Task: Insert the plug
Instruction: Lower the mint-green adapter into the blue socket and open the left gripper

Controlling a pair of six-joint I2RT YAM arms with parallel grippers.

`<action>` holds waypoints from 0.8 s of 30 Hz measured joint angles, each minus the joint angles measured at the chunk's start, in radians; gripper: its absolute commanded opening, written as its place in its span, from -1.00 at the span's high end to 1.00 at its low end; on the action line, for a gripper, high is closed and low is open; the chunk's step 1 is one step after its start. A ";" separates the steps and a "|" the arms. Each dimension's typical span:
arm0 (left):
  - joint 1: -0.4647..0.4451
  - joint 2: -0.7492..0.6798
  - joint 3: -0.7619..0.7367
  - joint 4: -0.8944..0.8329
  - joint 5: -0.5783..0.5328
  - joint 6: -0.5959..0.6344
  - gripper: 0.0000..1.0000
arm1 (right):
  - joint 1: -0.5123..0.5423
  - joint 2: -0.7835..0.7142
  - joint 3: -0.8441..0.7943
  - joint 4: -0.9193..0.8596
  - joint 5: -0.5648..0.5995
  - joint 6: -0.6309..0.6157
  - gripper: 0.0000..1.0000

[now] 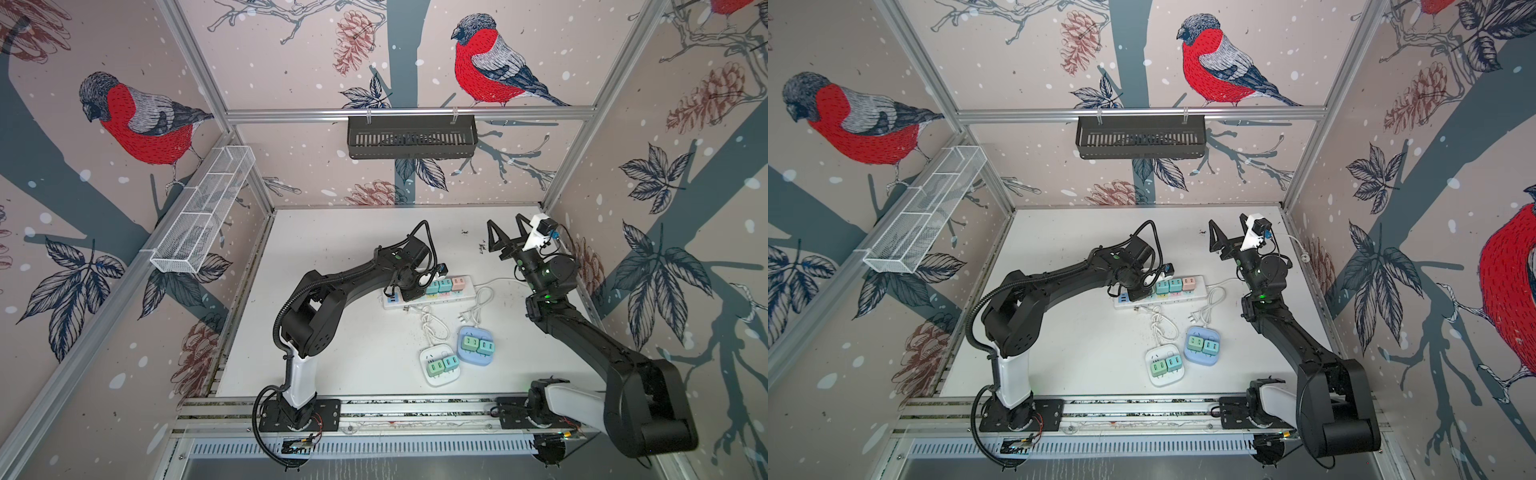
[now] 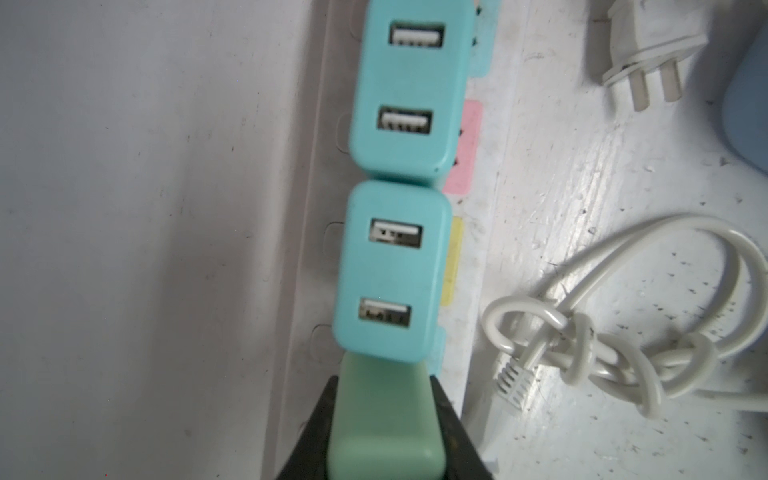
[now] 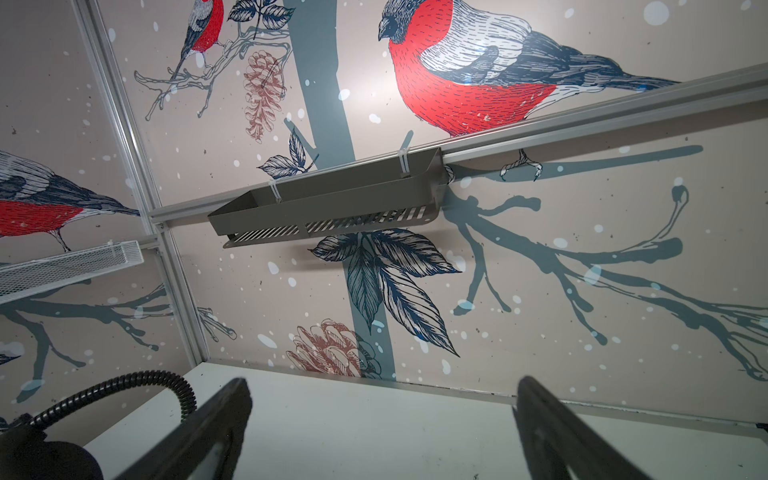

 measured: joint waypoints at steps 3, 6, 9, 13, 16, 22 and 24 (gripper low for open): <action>-0.001 0.005 0.008 -0.008 -0.003 0.000 1.00 | -0.005 0.000 -0.004 0.001 0.000 0.003 -0.99; -0.003 0.017 0.028 -0.028 -0.010 0.000 1.00 | -0.006 0.000 -0.006 0.003 0.000 0.005 -1.00; -0.004 0.039 0.063 -0.062 -0.016 -0.002 1.00 | -0.008 -0.001 -0.007 0.006 0.000 0.014 -0.99; -0.004 0.078 0.122 -0.121 -0.018 -0.008 1.00 | -0.012 -0.001 -0.008 0.007 0.000 0.023 -0.99; -0.004 0.112 0.157 -0.153 -0.018 -0.008 1.00 | -0.014 0.000 -0.009 0.007 0.000 0.023 -0.99; -0.004 0.163 0.219 -0.216 -0.014 -0.008 1.00 | -0.019 0.000 -0.009 0.007 0.000 0.024 -0.99; -0.004 0.165 0.220 -0.217 -0.014 -0.008 1.00 | -0.021 0.000 -0.010 0.008 0.000 0.026 -0.99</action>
